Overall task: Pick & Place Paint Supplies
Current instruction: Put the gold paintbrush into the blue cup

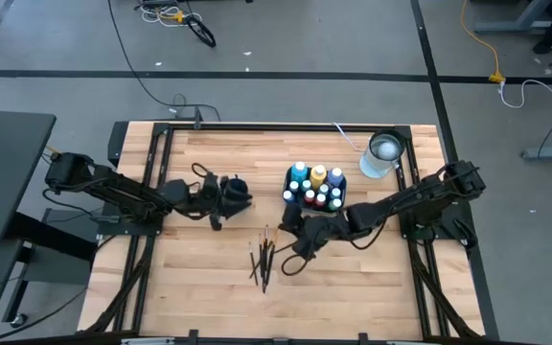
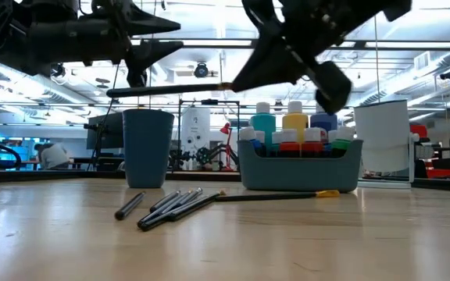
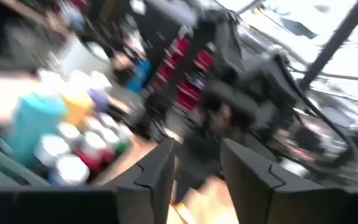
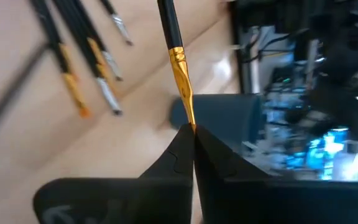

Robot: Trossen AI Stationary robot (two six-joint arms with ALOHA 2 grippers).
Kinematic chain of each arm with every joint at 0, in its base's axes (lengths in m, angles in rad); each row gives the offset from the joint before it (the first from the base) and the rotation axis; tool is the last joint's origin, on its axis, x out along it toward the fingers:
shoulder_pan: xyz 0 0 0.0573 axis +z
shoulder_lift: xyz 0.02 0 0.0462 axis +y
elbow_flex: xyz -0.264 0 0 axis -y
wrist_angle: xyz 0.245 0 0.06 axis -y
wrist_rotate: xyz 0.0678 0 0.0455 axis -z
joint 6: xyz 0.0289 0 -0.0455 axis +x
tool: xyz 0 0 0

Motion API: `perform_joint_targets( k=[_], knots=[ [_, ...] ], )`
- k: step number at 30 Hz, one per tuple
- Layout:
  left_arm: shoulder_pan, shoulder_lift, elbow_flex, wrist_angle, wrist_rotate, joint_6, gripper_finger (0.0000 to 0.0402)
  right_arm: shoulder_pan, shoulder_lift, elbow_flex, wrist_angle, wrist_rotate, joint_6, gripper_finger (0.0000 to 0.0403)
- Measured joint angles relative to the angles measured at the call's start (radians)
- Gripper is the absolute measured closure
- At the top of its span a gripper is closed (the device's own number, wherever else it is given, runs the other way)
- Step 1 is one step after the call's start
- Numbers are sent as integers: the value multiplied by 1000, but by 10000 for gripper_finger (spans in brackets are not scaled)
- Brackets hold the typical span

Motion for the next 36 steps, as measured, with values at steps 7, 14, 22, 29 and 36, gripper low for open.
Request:
perform_joint_targets(
  k=[7,14,22,29,36],
  knots=[
    [-17,0,3,-72,68,-107,233,-16,22,-1,141,-6,-152,403],
    [-39,1,123,-187,106,14,233,0,32,2,241,11,-184,403],
    [-48,1,280,-530,127,27,233,98,32,0,277,242,-304,403],
    [-67,1,301,-623,116,29,232,136,32,1,316,332,-344,403],
    [-77,1,301,-628,116,29,232,116,32,1,352,348,-343,403]
  ],
)
